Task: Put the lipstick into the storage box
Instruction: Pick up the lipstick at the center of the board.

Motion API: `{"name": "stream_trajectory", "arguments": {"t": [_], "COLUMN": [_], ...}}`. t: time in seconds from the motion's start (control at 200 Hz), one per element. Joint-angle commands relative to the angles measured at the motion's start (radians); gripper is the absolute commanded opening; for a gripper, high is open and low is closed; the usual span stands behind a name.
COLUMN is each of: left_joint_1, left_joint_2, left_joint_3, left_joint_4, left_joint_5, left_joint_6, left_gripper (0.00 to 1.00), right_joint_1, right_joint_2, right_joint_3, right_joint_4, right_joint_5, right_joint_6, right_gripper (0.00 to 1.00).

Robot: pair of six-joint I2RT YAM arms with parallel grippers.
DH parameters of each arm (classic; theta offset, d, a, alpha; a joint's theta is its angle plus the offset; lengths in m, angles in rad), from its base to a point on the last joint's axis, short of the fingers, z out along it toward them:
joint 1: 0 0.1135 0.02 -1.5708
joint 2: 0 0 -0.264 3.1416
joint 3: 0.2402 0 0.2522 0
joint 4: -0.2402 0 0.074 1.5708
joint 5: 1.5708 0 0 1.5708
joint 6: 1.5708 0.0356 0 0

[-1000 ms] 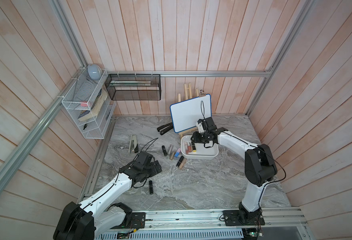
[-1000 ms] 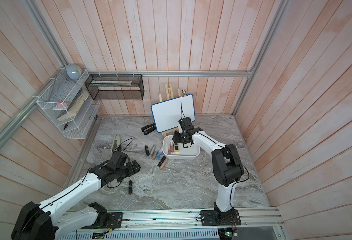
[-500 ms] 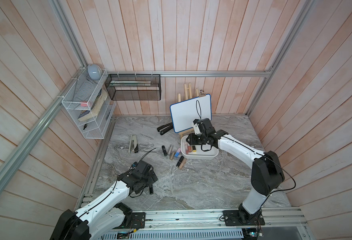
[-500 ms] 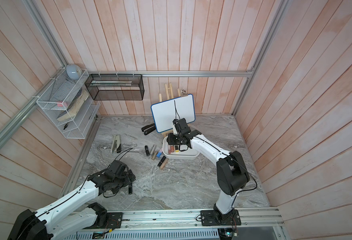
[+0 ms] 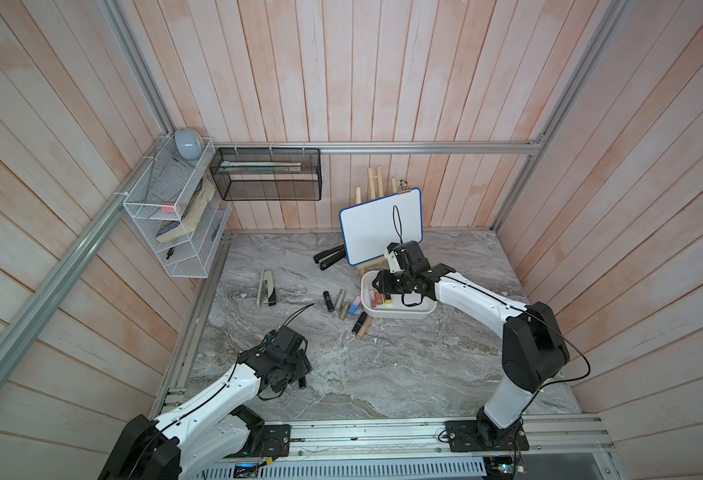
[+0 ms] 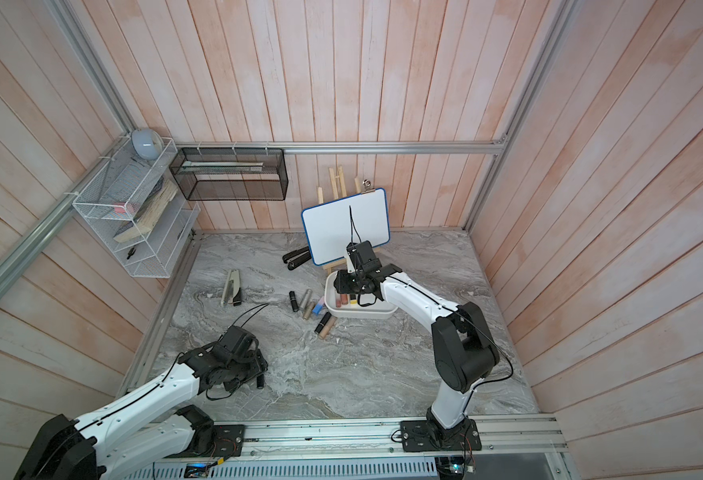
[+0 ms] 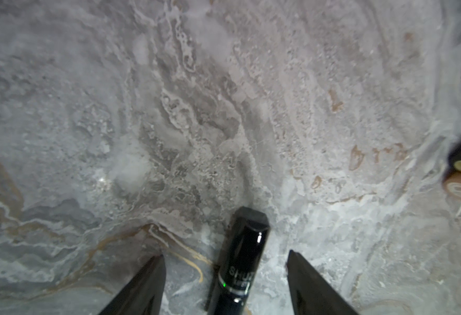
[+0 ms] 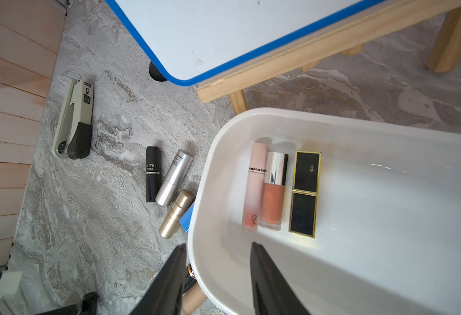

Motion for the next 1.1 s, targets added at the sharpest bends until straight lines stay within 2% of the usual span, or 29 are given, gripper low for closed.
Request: {"name": "stream_trajectory", "arguments": {"t": [0.0,0.15,0.26,0.4,0.48,0.6,0.825,0.97,1.095], "left_joint_1": [-0.006,-0.009,-0.009,-0.009,-0.009,-0.009,-0.009,-0.009,-0.009], "left_joint_2": [0.045,0.088,0.107,0.115,0.122,0.136,0.208,0.271,0.269], "left_joint_3": [-0.010,0.002,0.017,0.027,0.031,0.028,0.045,0.058,0.066], "left_joint_4": [0.013,0.021,0.014,0.010,0.010,0.017,0.011,0.007,-0.001], "left_joint_5": [0.031,0.046,0.037,0.032,0.033,0.049,0.089,0.116,0.110], "left_joint_6": [0.044,0.066,0.074,0.087,0.091,0.100,0.123,0.140,0.140], "left_gripper": [0.72,0.65,0.64,0.51,0.50,0.44,0.44,0.37,0.30], "right_joint_1": [0.002,0.003,0.002,0.002,0.002,-0.001,-0.009,-0.018,-0.030], "right_joint_2": [-0.040,-0.046,-0.048,-0.051,-0.056,-0.068,-0.083,-0.097,-0.106], "right_joint_3": [-0.015,-0.030,-0.042,-0.041,-0.045,-0.060,-0.090,-0.123,-0.148], "right_joint_4": [0.017,0.033,0.045,0.047,0.053,0.069,0.098,0.132,0.151], "right_joint_5": [0.003,0.003,0.003,0.004,0.007,0.007,0.002,-0.009,-0.017], "right_joint_6": [0.011,0.016,0.019,0.016,0.017,0.022,0.027,0.036,0.038], "right_gripper": [0.43,0.43,0.43,0.43,0.43,0.43,0.43,0.43,0.43]}}
